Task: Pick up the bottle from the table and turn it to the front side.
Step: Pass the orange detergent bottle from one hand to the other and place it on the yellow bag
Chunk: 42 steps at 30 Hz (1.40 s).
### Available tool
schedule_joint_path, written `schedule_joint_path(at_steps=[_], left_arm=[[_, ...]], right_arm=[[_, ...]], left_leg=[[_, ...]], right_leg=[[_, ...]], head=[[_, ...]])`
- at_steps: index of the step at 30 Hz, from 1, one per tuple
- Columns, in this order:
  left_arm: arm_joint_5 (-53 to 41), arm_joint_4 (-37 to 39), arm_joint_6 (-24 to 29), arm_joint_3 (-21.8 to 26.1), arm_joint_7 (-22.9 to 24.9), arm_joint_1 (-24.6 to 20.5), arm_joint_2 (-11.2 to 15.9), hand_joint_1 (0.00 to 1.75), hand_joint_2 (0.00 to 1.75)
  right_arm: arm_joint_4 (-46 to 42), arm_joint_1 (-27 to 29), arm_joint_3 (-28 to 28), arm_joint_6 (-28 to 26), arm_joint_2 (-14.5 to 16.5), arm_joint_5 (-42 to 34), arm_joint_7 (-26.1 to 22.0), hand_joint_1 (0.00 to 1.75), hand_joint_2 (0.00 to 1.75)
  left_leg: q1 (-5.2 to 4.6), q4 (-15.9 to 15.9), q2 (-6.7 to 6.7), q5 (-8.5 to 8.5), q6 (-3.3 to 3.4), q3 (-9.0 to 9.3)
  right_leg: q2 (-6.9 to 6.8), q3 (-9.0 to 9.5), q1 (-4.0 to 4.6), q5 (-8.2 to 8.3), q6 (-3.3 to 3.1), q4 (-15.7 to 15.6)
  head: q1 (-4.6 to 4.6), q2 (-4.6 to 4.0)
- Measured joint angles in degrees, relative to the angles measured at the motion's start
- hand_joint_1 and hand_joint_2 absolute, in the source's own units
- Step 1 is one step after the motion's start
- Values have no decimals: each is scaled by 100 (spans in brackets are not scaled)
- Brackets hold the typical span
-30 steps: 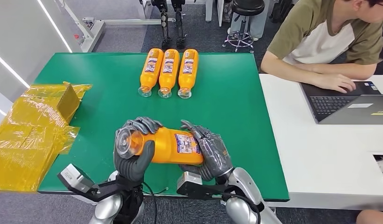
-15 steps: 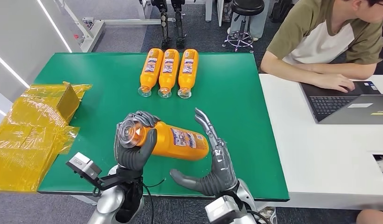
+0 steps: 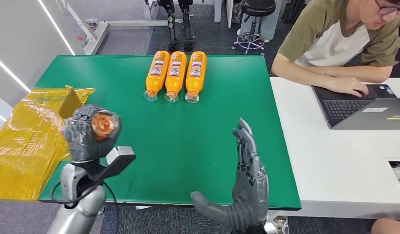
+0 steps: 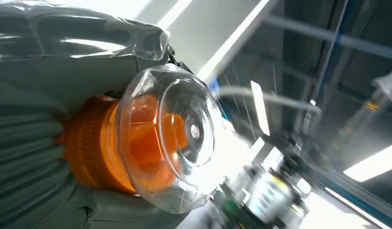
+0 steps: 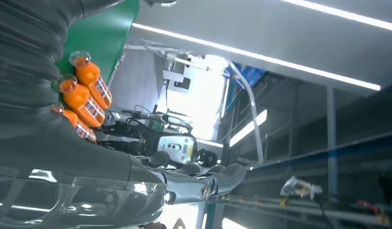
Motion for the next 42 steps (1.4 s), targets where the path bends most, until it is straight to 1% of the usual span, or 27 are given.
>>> schedule_joint_path(at_steps=[2, 4, 8, 12, 17, 21, 24, 27, 30, 34, 38, 42], left_arm=[[-364, 55, -77, 308, 180, -103, 373, 175, 175], [-672, 127, -295, 495, 333, -226, 684, 175, 175], [-1090, 455, -852, 565, 478, -600, 1188, 175, 175], [-1220, 1059, -1437, 437, 464, -1095, 1518, 175, 175], [-1168, 2122, -2284, 2, 200, -1620, 1797, 175, 175], [-1143, 3186, -2900, -450, -3, -2088, 1941, 175, 175], [-1131, 4023, -3116, -747, -105, -2463, 1991, 175, 175], [-1132, 4708, -3301, -963, -269, -2777, 2004, 175, 175], [-1130, 5237, -3590, -1158, -608, -3012, 2013, 175, 175], [-1084, 5741, -3922, -1406, -1125, -3204, 2038, 175, 175], [-1049, 6043, -4019, -1626, -1410, -3330, 2040, 175, 175], [-1033, 6228, -3991, -1818, -1583, -3410, 2004, 175, 175]], right_arm=[[-95, 64, -7, -94, -2, -77, -39, 0, 175], [-172, 84, -13, -152, -2, -110, -56, 0, 175], [-335, 89, -15, -125, 5, -110, -32, 0, 175], [-461, 101, -22, 66, 13, -76, 6, 0, 175], [-511, 165, -63, 320, 16, -92, -81, 0, 175], [-511, 224, -102, 367, 16, -129, -176, 0, 175], [-512, 272, -137, 357, 16, -127, -200, 0, 175], [-523, 310, -162, 343, 16, -99, -197, 0, 175], [-527, 348, -189, 341, 14, -94, -200, 0, 175], [-523, 365, -205, 340, 14, -119, -233, 0, 175], [-518, 365, -207, 299, 14, -133, -253, 0, 175], [-518, 363, -207, 272, 14, -133, -235, 0, 175]], left_leg=[[2, 0, 1, 1, -2, 1], [2, 0, -1, 3, -5, 1], [1, 0, -1, 6, -8, 0], [-1, 1, -1, 6, -9, 1], [-1, 2, 2, 6, -9, 3], [0, 2, 4, 6, -9, 2], [1, 2, 7, 6, -10, 2], [1, 2, 9, 6, -10, 2], [0, 2, 9, 6, -10, 1], [0, 2, 9, 6, -10, 1], [0, 2, 8, 6, -10, 1], [0, 2, 7, 6, -10, 1]], right_leg=[[0, -1, 4, -2, -6, 1], [-2, -1, 5, -2, -7, 2], [-3, 0, 4, 0, -9, 1], [-3, 2, 3, 3, -10, 0], [1, 0, 3, 6, -14, 0], [5, -4, 3, 6, -15, 0], [9, -5, 4, 6, -15, 1], [11, -6, 4, 6, -15, 1], [11, -5, 4, 6, -15, 1], [12, -5, 4, 6, -15, 1], [11, -5, 4, 6, -15, 1], [11, -4, 3, 6, -15, 1]], head=[[0, 0], [1, -1], [2, 0], [2, 0], [1, 1], [2, -1], [2, 0], [2, 1], [2, 0], [2, 1], [2, -1], [2, -1]])
